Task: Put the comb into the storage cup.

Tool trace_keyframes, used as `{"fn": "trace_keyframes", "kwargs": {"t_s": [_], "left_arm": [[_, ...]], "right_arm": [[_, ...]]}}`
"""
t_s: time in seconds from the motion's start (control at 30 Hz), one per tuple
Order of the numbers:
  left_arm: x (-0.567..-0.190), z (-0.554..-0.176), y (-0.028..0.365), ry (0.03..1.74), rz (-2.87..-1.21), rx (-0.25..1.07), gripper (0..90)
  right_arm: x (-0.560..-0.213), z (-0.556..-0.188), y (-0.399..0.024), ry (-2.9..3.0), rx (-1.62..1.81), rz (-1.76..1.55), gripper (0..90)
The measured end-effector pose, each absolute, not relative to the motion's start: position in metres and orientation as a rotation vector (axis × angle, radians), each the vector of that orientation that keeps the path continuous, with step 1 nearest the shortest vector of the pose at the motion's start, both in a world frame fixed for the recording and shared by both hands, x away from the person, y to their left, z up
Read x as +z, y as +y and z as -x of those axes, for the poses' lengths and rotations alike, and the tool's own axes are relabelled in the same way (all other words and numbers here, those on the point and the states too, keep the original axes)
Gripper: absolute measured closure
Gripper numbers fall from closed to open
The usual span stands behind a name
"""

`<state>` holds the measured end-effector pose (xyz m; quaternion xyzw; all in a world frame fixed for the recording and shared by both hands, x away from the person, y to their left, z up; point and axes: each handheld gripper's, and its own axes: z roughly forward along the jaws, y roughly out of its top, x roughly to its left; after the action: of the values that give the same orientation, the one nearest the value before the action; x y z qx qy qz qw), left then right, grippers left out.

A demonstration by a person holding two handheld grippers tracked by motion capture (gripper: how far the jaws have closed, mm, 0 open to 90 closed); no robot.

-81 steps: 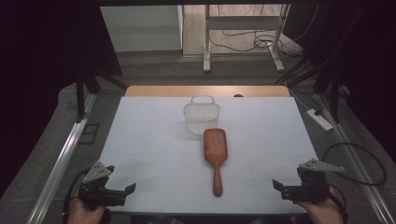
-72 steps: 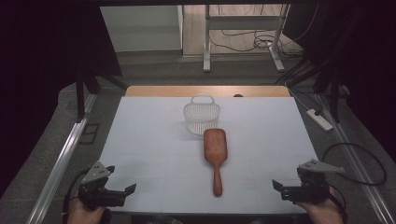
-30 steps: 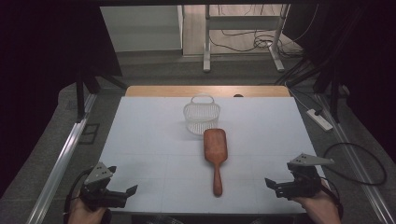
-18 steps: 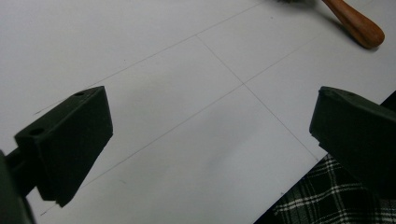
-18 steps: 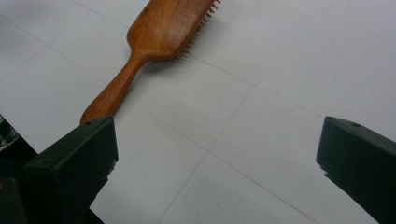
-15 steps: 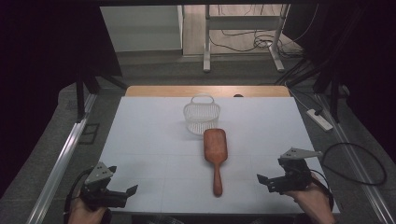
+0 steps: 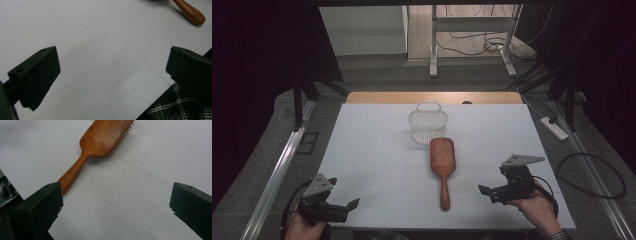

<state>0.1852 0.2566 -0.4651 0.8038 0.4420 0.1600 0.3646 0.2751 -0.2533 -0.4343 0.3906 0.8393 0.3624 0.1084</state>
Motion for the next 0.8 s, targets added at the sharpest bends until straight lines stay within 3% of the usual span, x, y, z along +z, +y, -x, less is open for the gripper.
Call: {"fn": "trace_keyframes", "kwargs": {"t_s": [0.8], "left_arm": [[-0.465,-0.185,0.257,1.134,-2.065,0.408,0.0]], "right_arm": [[-0.435,-0.295,-0.206,2.563,1.015,-1.049,0.0]]}}
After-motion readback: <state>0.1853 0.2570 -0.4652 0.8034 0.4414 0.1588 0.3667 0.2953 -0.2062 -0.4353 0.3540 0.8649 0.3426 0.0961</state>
